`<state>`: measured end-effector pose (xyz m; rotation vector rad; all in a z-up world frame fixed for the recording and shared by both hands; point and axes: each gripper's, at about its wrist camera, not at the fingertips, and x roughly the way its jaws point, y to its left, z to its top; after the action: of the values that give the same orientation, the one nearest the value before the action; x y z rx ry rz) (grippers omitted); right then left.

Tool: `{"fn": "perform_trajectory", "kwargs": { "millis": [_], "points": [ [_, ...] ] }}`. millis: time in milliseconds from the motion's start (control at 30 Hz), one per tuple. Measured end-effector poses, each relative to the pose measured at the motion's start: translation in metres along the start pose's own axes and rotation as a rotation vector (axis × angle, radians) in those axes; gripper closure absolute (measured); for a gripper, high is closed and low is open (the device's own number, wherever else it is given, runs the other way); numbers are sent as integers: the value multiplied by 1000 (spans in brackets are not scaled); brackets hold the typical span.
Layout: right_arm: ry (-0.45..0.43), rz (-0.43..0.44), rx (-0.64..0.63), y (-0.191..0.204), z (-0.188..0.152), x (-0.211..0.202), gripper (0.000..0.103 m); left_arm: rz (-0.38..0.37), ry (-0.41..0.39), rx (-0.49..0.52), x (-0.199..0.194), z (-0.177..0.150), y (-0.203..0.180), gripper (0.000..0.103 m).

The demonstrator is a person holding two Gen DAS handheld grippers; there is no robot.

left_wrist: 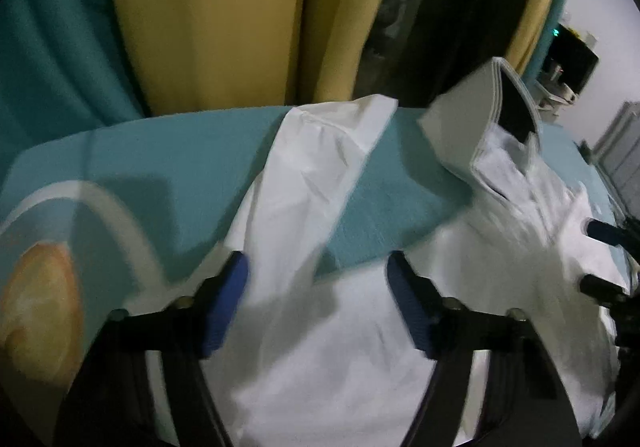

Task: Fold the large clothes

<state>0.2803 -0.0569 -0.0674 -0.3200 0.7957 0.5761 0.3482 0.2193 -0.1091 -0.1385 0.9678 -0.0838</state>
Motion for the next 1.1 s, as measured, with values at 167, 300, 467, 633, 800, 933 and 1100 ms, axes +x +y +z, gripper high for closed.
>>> {"fn": "perform_trajectory", "kwargs": {
  "millis": [167, 300, 467, 633, 800, 933, 1100],
  "points": [
    [20, -85, 125, -55, -13, -12, 39, -21, -3, -7, 36, 24, -4, 35],
    [18, -121, 213, -90, -31, -30, 39, 21, -46, 31, 46, 28, -13, 38],
    [-12, -112, 320, -121, -51, -51, 39, 24, -50, 21, 45, 29, -16, 93],
    [-34, -80, 341, -120, -63, -57, 39, -80, -77, -81, 19, 19, -7, 99],
    [-60, -45, 319, -114, -70, -65, 39, -90, -180, -100, -36, 5, -18, 99],
    [-83, -13, 315, -117, -79, -74, 39, -86, -264, -72, -84, 10, -38, 99],
    [-108, 21, 338, -126, -95, -88, 39, -102, -338, 0, -125, 20, -87, 99]
  ]
}}
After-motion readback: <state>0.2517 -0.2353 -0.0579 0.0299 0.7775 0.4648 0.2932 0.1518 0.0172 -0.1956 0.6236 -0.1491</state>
